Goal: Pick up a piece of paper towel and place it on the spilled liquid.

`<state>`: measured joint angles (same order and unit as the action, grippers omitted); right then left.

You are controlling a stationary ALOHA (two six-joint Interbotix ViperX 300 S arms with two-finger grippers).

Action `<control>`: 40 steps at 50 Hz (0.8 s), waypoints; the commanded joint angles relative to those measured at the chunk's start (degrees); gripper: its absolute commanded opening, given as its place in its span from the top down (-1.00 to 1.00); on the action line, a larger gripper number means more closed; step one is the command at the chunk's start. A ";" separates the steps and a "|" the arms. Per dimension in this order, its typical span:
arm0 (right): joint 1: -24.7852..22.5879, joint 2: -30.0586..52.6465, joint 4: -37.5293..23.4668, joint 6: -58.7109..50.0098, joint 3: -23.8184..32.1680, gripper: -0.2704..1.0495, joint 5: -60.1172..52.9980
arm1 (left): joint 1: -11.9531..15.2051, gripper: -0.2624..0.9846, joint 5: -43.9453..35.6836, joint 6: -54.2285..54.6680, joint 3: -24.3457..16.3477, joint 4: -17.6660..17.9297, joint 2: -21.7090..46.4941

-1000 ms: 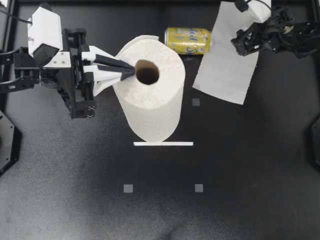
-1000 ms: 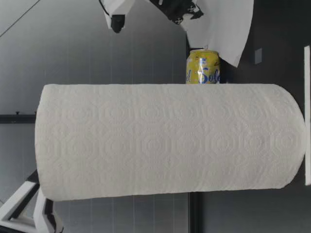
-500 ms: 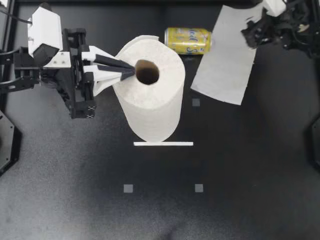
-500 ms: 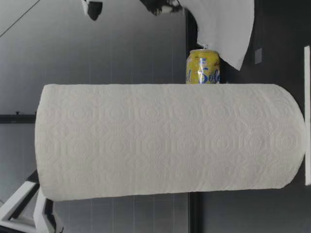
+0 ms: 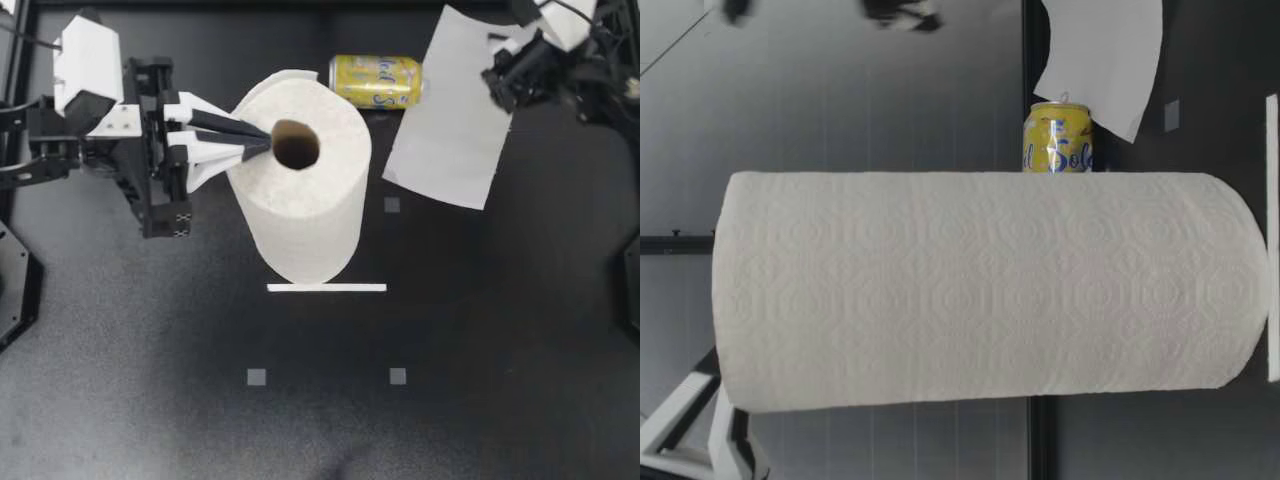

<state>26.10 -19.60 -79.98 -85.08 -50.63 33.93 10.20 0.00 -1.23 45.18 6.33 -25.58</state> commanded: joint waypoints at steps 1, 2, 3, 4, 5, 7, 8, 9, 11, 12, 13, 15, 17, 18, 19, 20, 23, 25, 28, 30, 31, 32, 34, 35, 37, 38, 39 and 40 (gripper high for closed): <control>-6.15 -6.42 1.67 0.09 0.79 -0.38 0.44 | -0.70 0.37 -1.14 -0.18 0.62 0.00 -0.97; -7.38 -7.65 1.93 0.00 0.79 -0.37 0.44 | -0.79 0.37 -1.58 -0.18 0.70 -0.09 -1.32; -8.70 -8.70 2.29 0.00 0.88 -0.37 0.44 | -0.88 0.37 -2.02 -0.26 0.88 -0.09 -1.67; -9.84 -9.93 2.55 -0.18 0.88 -0.37 0.35 | -1.14 0.37 -2.81 -0.35 1.05 -0.18 -2.20; -11.60 -11.51 2.90 -0.26 0.97 -0.36 0.26 | -1.23 0.37 -3.34 -0.35 1.23 -0.26 -2.46; -13.71 -13.54 3.34 -0.44 1.05 -0.34 -0.35 | -1.67 0.37 -4.92 -0.53 1.67 -0.44 -3.43; -15.12 -14.77 3.60 -0.53 1.05 -0.32 -1.14 | -1.85 0.37 -5.54 -0.53 1.85 -0.53 -3.69; -15.91 -15.47 3.69 -0.70 1.14 -0.30 -1.76 | -2.02 0.37 -6.24 -0.62 2.02 -0.70 -4.04; -17.67 -17.05 3.87 -1.14 1.14 -0.25 -3.96 | -2.46 0.37 -8.00 -0.88 2.46 -1.05 -4.75; -18.28 -17.58 3.87 -1.32 1.23 -0.23 -5.01 | -2.64 0.37 -8.88 -0.97 2.72 -1.14 -4.92; -18.81 -18.02 3.87 -1.49 1.32 -0.20 -6.15 | -2.90 0.37 -9.58 -0.97 2.90 -1.14 -5.19; -19.42 -18.63 3.87 -1.76 1.41 -0.14 -8.70 | -3.25 0.37 -11.43 -1.05 3.34 -1.23 -5.89; -20.04 -19.25 3.87 -2.02 1.41 -0.06 -11.95 | -3.43 0.37 -12.92 -1.05 3.60 -1.41 -6.33; -20.13 -19.42 3.87 -2.20 1.49 -0.03 -13.27 | -3.69 0.37 -13.62 -1.05 3.78 -1.41 -6.50; -20.21 -19.69 3.87 -2.29 1.41 0.00 -14.59 | -3.87 0.37 -14.33 -1.05 3.96 -1.49 -6.77; -20.21 -19.86 3.87 -2.29 1.41 0.02 -15.91 | -4.13 0.37 -15.03 -0.97 4.13 -1.49 -6.94; -20.57 -20.13 3.69 -2.20 1.41 0.10 -20.04 | -5.19 0.37 -16.44 -0.97 4.57 -1.58 -7.65; -20.65 -20.21 3.52 -2.20 1.41 0.14 -22.94 | -6.15 0.37 -16.88 -0.97 4.75 -1.67 -8.17; -20.65 -20.21 3.34 -2.20 1.49 0.19 -26.63 | -7.56 0.37 -17.23 -0.97 4.92 -1.93 -8.96; -20.65 -20.21 3.34 -2.20 1.58 0.21 -28.74 | -8.79 0.37 -17.23 -0.88 5.01 -2.29 -9.58; -20.65 -20.21 3.34 -2.20 1.67 0.22 -29.79 | -9.32 0.37 -17.23 -0.88 5.01 -2.46 -9.67; -20.74 -20.13 3.43 -2.20 1.85 0.23 -31.20 | -9.76 0.37 -17.23 -0.79 5.10 -2.55 -9.84; -21.27 -19.86 3.43 -2.20 2.37 0.24 -32.61 | -10.55 0.37 -17.23 -0.79 5.19 -2.55 -10.11; -21.62 -19.78 3.34 -2.02 2.64 0.24 -33.13 | -10.90 0.37 -17.23 -0.70 5.27 -2.55 -10.20; -22.76 -19.51 3.25 -1.85 3.43 0.24 -33.40 | -11.43 0.37 -17.14 -0.44 5.27 -2.55 -10.28; -23.55 -19.34 3.08 -1.76 3.78 0.24 -33.31 | -11.69 0.37 -17.05 -0.26 5.27 -2.55 -10.37; -24.26 -19.16 2.90 -1.58 4.22 0.24 -33.31 | -11.95 0.37 -16.96 -0.18 5.19 -2.55 -10.37; -25.05 -18.90 2.55 -1.49 4.57 0.24 -33.22 | -12.13 0.37 -16.88 -0.18 5.19 -2.55 -10.37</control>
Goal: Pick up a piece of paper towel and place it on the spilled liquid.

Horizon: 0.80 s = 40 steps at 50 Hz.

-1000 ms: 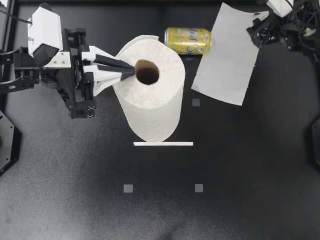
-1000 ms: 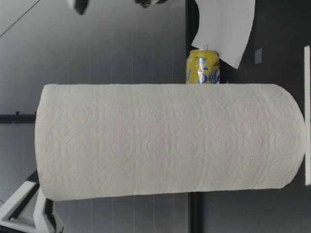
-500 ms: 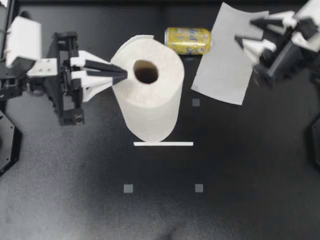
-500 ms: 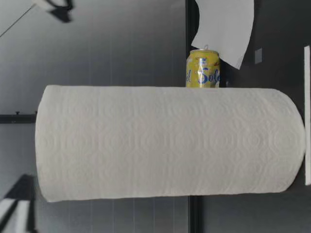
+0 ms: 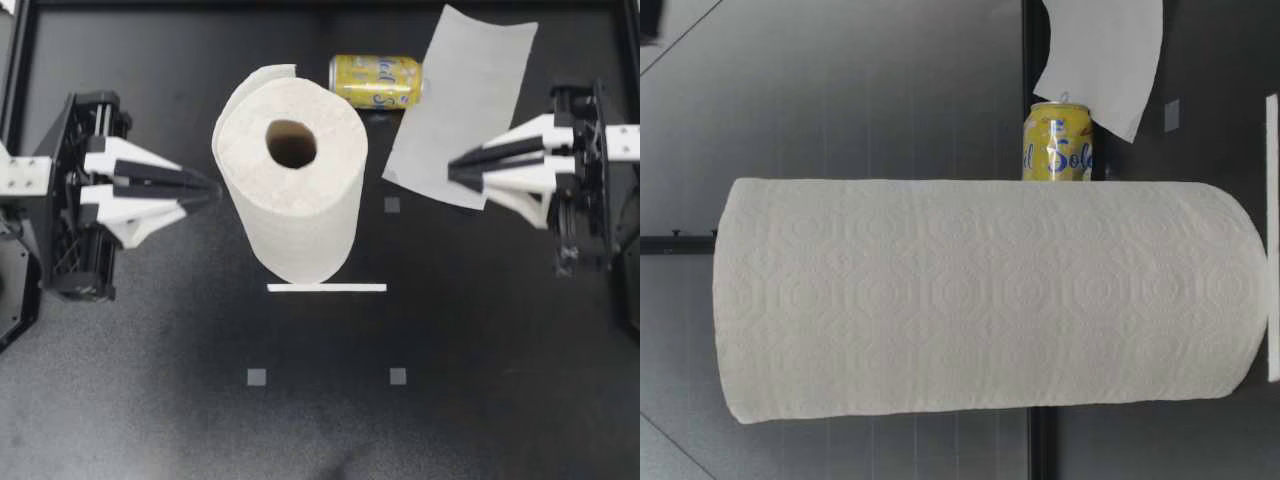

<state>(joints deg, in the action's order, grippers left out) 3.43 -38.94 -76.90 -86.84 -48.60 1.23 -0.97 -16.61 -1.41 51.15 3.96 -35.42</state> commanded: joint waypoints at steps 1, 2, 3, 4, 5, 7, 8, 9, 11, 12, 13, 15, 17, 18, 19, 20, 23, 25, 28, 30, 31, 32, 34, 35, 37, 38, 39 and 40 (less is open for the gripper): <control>-3.16 0.70 -0.79 0.35 3.08 0.24 -0.35 | -1.32 0.37 -0.18 0.18 -0.79 -0.09 -0.53; -3.87 0.97 -1.05 0.44 3.52 0.24 -0.09 | -1.49 0.37 -0.09 0.26 -0.88 -0.09 -0.44; -4.66 1.23 -1.14 0.53 4.04 0.24 0.26 | -1.67 0.37 -0.09 0.35 -0.88 0.00 -0.44; -5.63 1.76 -1.49 0.53 4.83 0.24 0.97 | -1.93 0.37 -0.09 0.35 -0.97 0.00 -0.35; -6.42 2.02 -1.67 0.62 5.27 0.24 1.58 | -2.11 0.37 -0.09 0.44 -1.05 0.00 -0.26; -7.82 2.55 -2.02 0.62 6.06 0.24 2.81 | -2.37 0.37 -0.09 0.44 -1.23 0.09 -0.09; -8.53 2.72 -2.46 0.62 6.50 0.24 3.52 | -2.37 0.37 -0.09 0.44 -1.41 0.09 0.09; -9.14 2.99 -2.81 0.70 6.86 0.24 4.13 | -2.46 0.37 -0.09 0.44 -1.49 0.09 0.18; -10.55 3.25 -3.78 0.62 7.38 0.24 5.27 | -2.55 0.37 -0.09 0.53 -1.76 0.18 0.44; -11.16 3.25 -4.13 0.70 7.65 0.24 5.80 | -2.64 0.37 -0.09 0.53 -1.85 0.18 0.53; -11.78 3.34 -4.31 0.70 7.91 0.24 6.33 | -2.64 0.37 -0.09 0.53 -2.02 0.18 0.62; -12.74 3.25 -4.66 0.62 8.17 0.24 7.47 | -2.72 0.37 -0.09 0.53 -2.20 0.18 0.88; -13.54 3.16 -4.83 0.62 8.26 0.24 8.44 | -2.72 0.37 -0.09 0.44 -2.46 0.18 1.05; -13.89 2.99 -4.83 0.62 8.17 0.24 9.05 | -2.72 0.37 -0.09 0.44 -2.46 0.18 1.14; -13.97 2.90 -4.83 0.62 8.09 0.24 9.40 | -2.72 0.37 -0.09 0.44 -2.55 0.18 1.14; -14.06 2.81 -4.83 0.62 7.91 0.24 9.67 | -2.72 0.37 -0.09 0.35 -2.55 0.18 1.23; -14.06 2.64 -4.83 0.53 7.65 0.24 10.20 | -2.72 0.37 -0.09 0.26 -2.64 0.18 1.14; -14.06 2.64 -4.83 0.53 7.47 0.24 10.55 | -2.72 0.37 -0.09 0.26 -2.55 0.18 1.23; -14.06 2.55 -4.92 0.53 7.47 0.24 10.99 | -2.72 0.37 -0.09 0.35 -2.46 0.18 1.14; -14.06 2.37 -4.92 0.53 7.47 0.24 10.99 | -2.72 0.37 -0.44 0.35 -2.37 0.18 1.14; -14.06 2.29 -5.01 0.53 7.47 0.24 11.07 | -2.72 0.37 -0.44 0.35 -2.37 0.18 1.14; -14.06 2.20 -4.92 0.53 7.47 0.24 11.07 | -2.72 0.37 -0.44 0.35 -2.29 0.18 1.14; -14.06 1.93 -4.92 0.53 7.29 0.24 11.25 | -2.72 0.37 -0.44 0.35 -2.20 0.18 1.05; -14.06 1.85 -4.92 0.53 7.21 0.24 11.34 | -2.72 0.37 -0.53 0.35 -2.20 0.18 1.05; -14.06 1.67 -4.92 0.53 7.12 0.24 11.51 | -2.72 0.37 -0.53 0.35 -2.20 0.18 1.14; -14.06 1.58 -5.01 0.53 7.12 0.24 11.60 | -2.72 0.37 -0.53 0.35 -2.20 0.18 1.05; -14.06 1.49 -5.01 0.53 7.03 0.24 11.69 | -2.72 0.37 -0.53 0.35 -2.20 0.18 1.05; -13.97 1.49 -4.92 0.53 7.03 0.24 11.69 | -2.72 0.37 -0.53 0.35 -2.11 0.18 1.05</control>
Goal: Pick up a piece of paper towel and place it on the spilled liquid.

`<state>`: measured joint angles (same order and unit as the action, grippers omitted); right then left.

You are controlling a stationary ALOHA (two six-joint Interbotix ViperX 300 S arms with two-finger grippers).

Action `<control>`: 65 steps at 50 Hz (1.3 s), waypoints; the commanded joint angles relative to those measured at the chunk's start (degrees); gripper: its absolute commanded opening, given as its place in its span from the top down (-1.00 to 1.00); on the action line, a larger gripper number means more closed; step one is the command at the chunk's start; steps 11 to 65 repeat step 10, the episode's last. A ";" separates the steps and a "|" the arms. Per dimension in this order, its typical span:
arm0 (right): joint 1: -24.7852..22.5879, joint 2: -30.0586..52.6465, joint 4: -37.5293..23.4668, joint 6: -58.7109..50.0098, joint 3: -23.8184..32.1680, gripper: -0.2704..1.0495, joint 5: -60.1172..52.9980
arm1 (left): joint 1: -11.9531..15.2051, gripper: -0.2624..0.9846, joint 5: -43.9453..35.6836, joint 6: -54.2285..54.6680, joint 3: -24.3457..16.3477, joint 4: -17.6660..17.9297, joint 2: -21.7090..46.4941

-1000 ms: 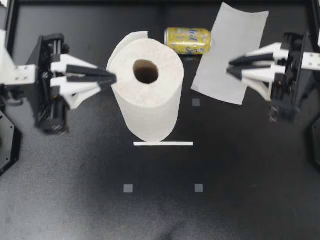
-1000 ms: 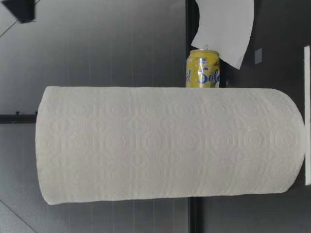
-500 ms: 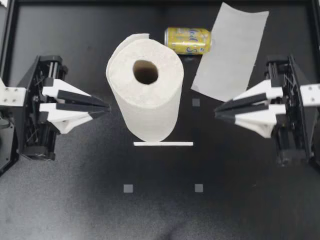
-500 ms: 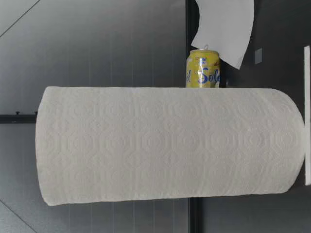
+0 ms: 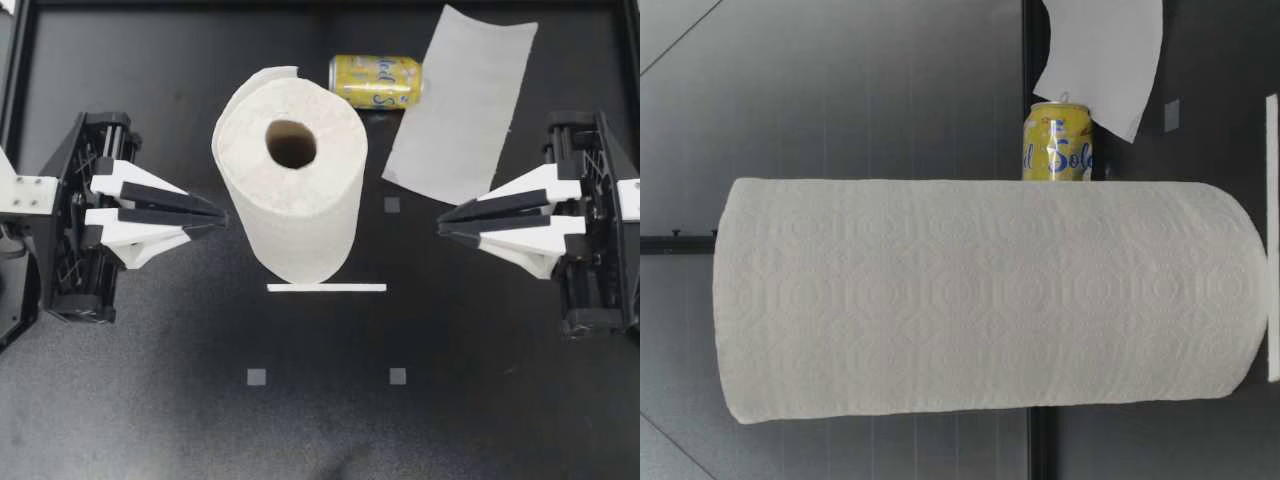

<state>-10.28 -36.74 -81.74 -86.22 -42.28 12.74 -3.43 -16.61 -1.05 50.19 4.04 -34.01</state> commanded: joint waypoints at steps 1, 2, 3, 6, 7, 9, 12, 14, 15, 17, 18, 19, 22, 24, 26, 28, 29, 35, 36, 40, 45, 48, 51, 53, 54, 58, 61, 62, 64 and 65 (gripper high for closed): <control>-0.35 -0.79 -0.18 -0.18 0.70 0.24 0.26 | -0.26 0.37 -0.62 0.00 -1.14 0.09 -0.35; -0.35 -0.88 -0.18 -0.18 0.70 0.24 0.35 | -0.26 0.37 -0.70 0.00 -1.14 0.09 -0.26; -0.35 -0.88 -0.18 -0.18 0.62 0.24 0.26 | -0.26 0.37 -0.79 0.00 -1.14 0.18 -0.35; -0.35 -0.88 -0.18 -0.18 0.70 0.24 0.35 | -0.26 0.37 -1.32 0.00 -1.14 0.09 -0.44; -0.26 -0.79 -0.09 -0.18 0.62 0.24 0.26 | -0.26 0.37 -1.49 0.00 -1.05 0.09 -0.44; -0.35 -0.70 -0.09 -0.18 0.62 0.24 0.35 | -0.26 0.37 -1.85 -0.09 -1.05 0.09 -0.44; -0.35 -0.62 -0.09 -0.18 0.62 0.24 0.26 | -0.26 0.37 -2.02 -0.09 -1.05 0.09 -0.44; -0.35 -0.62 -0.09 -0.18 0.62 0.24 0.26 | -0.26 0.37 -2.02 -0.09 -1.05 0.09 -0.44; -0.35 -0.62 -0.09 -0.18 0.62 0.24 0.26 | -0.26 0.37 -2.02 -0.09 -1.05 0.09 -0.44; -0.35 -0.62 -0.09 -0.18 0.62 0.24 0.26 | -0.26 0.37 -2.02 -0.09 -1.05 0.09 -0.44; -0.35 -0.62 -0.09 -0.18 0.62 0.24 0.26 | -0.26 0.37 -2.02 -0.09 -1.05 0.09 -0.44; -0.35 -0.62 -0.09 -0.18 0.62 0.24 0.26 | -0.26 0.37 -2.02 -0.09 -1.05 0.09 -0.44; -0.35 -0.62 -0.09 -0.18 0.62 0.24 0.26 | -0.26 0.37 -2.02 -0.09 -1.05 0.09 -0.44; -0.35 -0.62 -0.09 -0.18 0.62 0.24 0.26 | -0.26 0.37 -2.02 -0.09 -1.05 0.09 -0.44; -0.35 -0.62 -0.09 -0.18 0.62 0.24 0.26 | -0.26 0.37 -2.02 -0.09 -1.05 0.09 -0.44; -0.35 -0.62 -0.09 -0.18 0.62 0.24 0.26 | -0.26 0.37 -2.02 -0.09 -1.05 0.09 -0.44; -0.35 -0.62 -0.09 -0.18 0.62 0.24 0.26 | -0.26 0.37 -2.02 -0.09 -1.05 0.09 -0.44; -0.35 -0.62 -0.09 -0.18 0.62 0.24 0.26 | -0.26 0.37 -2.02 -0.09 -1.05 0.09 -0.44; -0.35 -0.62 -0.09 -0.18 0.62 0.24 0.26 | -0.26 0.37 -2.02 -0.09 -1.05 0.09 -0.44; -0.35 -0.62 -0.09 -0.18 0.62 0.24 0.26 | -0.26 0.37 -2.02 -0.09 -1.05 0.09 -0.44; -0.35 -0.62 -0.09 -0.18 0.62 0.24 0.26 | -0.26 0.37 -2.02 -0.09 -1.05 0.09 -0.44; -0.35 -0.62 -0.09 -0.18 0.62 0.24 0.26 | -0.26 0.37 -2.02 -0.09 -1.05 0.09 -0.44; -0.35 -0.62 -0.09 -0.18 0.62 0.24 0.26 | -0.26 0.37 -2.02 -0.09 -1.05 0.09 -0.44; -0.35 -0.62 -0.09 -0.18 0.62 0.24 0.26 | -0.26 0.37 -2.02 -0.09 -1.05 0.09 -0.44; -0.35 -0.62 -0.09 -0.18 0.62 0.24 0.26 | -0.26 0.37 -2.02 -0.09 -1.05 0.09 -0.44; -0.35 -0.62 -0.09 -0.18 0.62 0.24 0.26 | -0.26 0.37 -2.02 -0.09 -1.05 0.09 -0.44; -0.35 -0.62 -0.09 -0.18 0.62 0.24 0.26 | -0.26 0.37 -2.02 -0.09 -1.05 0.09 -0.44; -0.35 -0.62 -0.09 -0.18 0.62 0.24 0.26 | -0.26 0.37 -2.02 -0.09 -1.05 0.09 -0.44; -0.35 -0.62 -0.09 -0.18 0.62 0.24 0.26 | -0.26 0.37 -2.02 -0.09 -1.05 0.09 -0.44; -0.35 -0.62 -0.09 -0.18 0.62 0.24 0.26 | -0.26 0.37 -2.02 -0.09 -1.05 0.09 -0.44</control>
